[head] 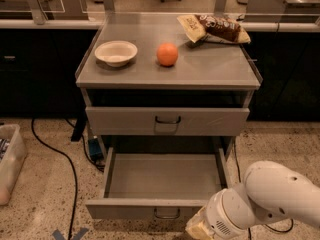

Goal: Close middle drawer

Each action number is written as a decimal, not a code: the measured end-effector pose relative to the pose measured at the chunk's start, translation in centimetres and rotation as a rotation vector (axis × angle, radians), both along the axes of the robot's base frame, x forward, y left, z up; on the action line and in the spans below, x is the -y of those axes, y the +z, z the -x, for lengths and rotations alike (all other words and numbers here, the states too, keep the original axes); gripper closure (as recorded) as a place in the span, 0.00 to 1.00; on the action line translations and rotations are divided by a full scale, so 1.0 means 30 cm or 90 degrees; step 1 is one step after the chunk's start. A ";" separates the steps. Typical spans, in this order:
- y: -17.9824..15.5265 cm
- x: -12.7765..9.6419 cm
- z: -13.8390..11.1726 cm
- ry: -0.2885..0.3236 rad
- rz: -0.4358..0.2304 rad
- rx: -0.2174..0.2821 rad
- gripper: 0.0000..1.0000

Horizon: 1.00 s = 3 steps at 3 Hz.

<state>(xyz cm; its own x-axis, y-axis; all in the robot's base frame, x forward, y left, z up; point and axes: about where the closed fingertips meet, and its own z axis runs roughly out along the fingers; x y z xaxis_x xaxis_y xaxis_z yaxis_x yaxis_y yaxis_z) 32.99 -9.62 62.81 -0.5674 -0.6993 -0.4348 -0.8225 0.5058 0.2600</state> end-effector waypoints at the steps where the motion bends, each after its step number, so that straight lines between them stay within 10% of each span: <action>1: -0.018 -0.003 0.016 -0.005 0.000 -0.003 1.00; 3: -0.215 0.039 -0.054 -0.088 -0.012 -0.012 1.00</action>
Offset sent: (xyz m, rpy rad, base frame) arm 0.0048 -0.0042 -0.0730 0.0402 0.0151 -0.1640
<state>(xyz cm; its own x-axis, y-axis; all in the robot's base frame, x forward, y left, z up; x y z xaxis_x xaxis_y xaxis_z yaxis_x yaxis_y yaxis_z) 34.60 -10.80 56.37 -0.6662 -0.6054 -0.4354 -0.7400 0.6088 0.2858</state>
